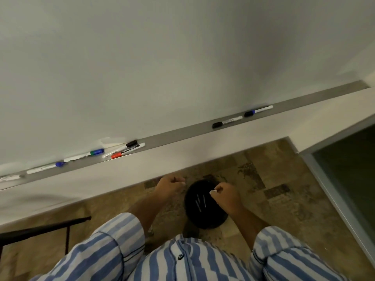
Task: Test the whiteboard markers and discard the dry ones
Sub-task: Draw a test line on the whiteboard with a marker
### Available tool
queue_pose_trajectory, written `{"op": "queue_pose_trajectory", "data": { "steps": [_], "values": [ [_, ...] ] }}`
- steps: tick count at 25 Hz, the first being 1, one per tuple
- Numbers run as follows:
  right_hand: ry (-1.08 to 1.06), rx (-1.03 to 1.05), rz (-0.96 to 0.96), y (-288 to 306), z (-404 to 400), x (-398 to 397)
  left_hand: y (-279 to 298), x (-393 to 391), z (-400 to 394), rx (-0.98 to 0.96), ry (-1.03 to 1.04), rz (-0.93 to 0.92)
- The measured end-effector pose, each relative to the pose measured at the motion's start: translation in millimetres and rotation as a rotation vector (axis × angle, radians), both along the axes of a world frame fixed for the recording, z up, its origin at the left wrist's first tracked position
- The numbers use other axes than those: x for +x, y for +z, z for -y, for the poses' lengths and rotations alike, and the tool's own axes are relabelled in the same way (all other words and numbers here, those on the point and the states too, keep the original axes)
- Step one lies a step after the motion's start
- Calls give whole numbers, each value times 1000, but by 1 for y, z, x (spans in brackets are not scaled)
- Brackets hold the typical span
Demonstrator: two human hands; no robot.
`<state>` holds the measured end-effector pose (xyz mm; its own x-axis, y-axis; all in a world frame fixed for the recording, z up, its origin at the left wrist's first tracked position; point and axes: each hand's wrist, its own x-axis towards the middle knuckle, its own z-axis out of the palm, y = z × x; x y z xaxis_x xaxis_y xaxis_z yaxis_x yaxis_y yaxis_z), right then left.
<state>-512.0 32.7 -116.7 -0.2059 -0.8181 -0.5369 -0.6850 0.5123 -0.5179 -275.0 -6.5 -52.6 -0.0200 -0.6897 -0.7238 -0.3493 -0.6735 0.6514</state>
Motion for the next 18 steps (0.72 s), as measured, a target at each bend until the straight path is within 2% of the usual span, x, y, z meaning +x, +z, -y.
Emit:
{"op": "queue_pose_trajectory", "data": {
  "steps": [8, 18],
  "values": [
    [-36, 7, 47, -2, -2, -13, 5, -17, -4, 32, -40, 0],
    [-107, -157, 141, 9, 7, 3, 17, -12, 4, -77, -67, -25]
  ]
}}
